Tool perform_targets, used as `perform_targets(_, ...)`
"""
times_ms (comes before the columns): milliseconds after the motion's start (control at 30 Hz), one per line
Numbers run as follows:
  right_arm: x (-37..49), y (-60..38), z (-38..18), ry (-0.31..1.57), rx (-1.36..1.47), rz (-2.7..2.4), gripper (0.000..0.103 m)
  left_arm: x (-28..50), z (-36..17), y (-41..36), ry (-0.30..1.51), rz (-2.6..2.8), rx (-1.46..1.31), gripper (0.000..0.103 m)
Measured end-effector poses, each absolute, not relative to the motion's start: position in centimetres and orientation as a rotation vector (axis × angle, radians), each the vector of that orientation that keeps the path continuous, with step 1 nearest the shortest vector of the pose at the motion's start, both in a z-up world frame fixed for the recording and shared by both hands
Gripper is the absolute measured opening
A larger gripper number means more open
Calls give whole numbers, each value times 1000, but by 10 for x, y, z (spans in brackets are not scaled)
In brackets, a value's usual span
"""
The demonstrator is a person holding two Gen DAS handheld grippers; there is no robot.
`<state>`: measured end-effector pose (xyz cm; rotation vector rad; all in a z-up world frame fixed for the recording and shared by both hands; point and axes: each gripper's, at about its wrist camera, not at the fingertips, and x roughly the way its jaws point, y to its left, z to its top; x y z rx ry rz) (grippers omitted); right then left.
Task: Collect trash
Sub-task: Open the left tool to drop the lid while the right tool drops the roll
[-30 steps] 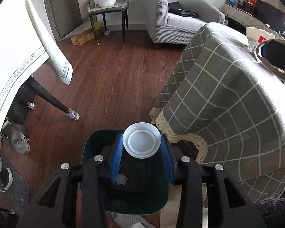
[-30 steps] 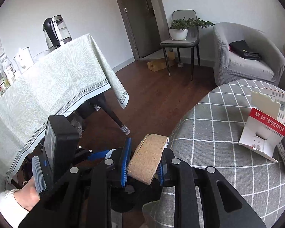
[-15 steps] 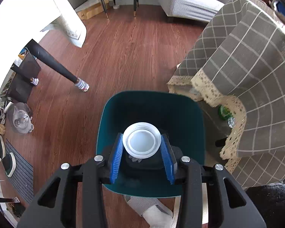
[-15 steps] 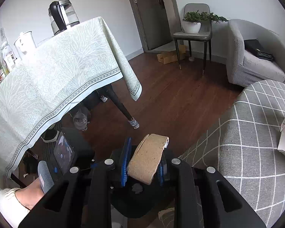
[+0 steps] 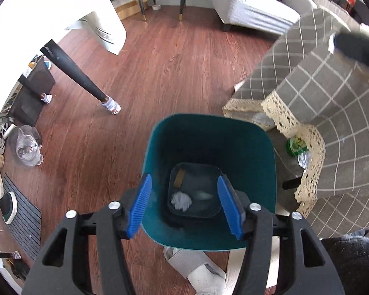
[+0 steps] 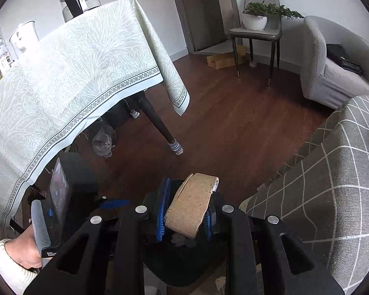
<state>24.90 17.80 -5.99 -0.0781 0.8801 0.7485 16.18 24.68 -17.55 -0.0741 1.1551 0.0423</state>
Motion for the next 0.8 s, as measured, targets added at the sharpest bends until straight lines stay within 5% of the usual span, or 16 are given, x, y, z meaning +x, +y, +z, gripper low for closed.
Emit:
perform_targets(433,249,205,-99,975,-151,737,24,153,-119,273,975,66,-162,65)
perform_targets(800,240,224,-147,1092,-254,743,24,149,-77,275,864,41,-197,47)
